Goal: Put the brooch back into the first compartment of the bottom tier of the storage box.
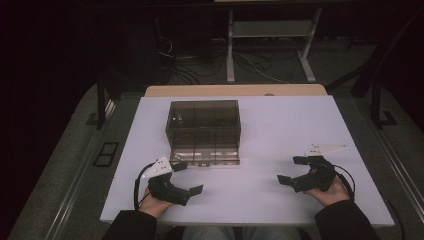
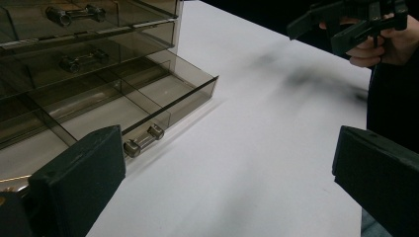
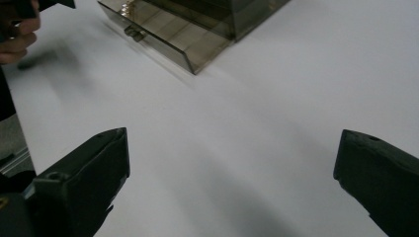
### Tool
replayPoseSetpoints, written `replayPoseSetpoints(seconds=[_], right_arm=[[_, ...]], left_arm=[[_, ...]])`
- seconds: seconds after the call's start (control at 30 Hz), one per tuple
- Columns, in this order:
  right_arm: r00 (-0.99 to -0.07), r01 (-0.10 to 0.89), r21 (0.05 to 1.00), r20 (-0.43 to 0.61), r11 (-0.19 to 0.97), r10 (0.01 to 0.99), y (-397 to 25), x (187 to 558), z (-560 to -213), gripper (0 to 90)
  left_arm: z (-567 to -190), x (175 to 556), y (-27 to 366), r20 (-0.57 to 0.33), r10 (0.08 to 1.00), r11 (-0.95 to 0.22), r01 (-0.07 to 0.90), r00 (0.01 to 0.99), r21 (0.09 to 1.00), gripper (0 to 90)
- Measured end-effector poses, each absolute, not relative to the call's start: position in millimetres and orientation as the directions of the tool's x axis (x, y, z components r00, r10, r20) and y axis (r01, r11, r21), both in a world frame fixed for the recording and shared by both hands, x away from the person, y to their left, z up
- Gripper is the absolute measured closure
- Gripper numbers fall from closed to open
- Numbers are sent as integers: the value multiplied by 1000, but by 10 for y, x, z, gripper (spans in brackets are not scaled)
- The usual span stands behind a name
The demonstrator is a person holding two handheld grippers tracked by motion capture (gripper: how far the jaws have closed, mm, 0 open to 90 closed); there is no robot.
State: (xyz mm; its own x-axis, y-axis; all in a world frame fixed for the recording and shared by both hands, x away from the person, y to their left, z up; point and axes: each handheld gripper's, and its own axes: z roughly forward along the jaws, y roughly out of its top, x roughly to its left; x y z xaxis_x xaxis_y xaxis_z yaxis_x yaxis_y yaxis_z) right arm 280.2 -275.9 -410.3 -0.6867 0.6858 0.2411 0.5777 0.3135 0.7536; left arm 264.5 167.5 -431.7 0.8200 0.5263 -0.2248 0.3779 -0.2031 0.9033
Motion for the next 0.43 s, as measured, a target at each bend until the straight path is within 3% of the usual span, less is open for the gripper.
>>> replayPoseSetpoints(seconds=[0.43], right_arm=[[-637,575,777,228,257,737,-2953,2695,-4211,2]], left_arm=[[-4315,2651,1691,-221,536,-199,376,815,905,0]])
